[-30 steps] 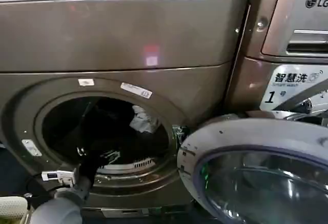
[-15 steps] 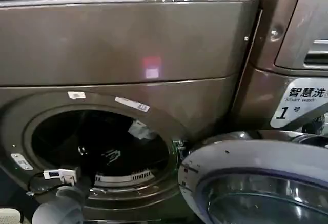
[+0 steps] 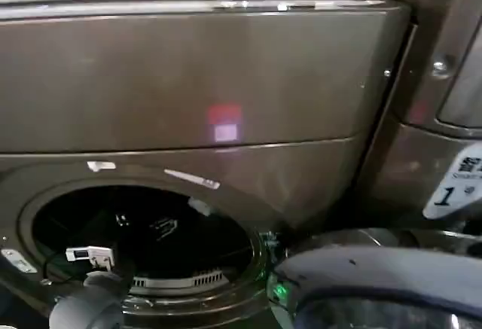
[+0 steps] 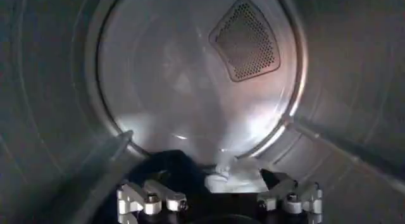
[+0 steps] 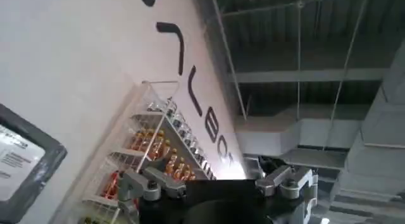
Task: Grasp the clothes from the dryer.
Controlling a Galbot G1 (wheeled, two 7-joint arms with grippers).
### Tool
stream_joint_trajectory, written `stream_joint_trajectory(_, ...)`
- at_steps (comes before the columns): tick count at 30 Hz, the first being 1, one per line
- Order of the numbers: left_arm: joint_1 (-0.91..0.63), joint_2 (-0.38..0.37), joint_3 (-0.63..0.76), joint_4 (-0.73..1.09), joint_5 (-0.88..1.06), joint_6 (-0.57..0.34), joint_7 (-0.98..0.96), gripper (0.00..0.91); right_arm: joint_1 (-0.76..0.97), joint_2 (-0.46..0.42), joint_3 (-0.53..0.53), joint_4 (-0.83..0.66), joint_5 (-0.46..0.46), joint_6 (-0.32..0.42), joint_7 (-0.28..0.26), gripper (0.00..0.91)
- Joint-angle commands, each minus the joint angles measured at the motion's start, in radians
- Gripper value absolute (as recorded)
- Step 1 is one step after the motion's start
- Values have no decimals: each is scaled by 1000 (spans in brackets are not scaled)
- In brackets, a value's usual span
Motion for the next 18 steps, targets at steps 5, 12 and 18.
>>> stream_joint_trajectory(5,-9,2,6,7,2,1,2,907,2,2,-1,-1,-8,-1,-1,907)
stream_joint_trajectory(12,-11,3,9,9,1,1,2,907,4,3,-1,1,-9,-1,-1,907)
stream_joint_trajectory(18,-12,4,9,10,1,0,3,907,2,5,-3,3,-6,7,-3,907)
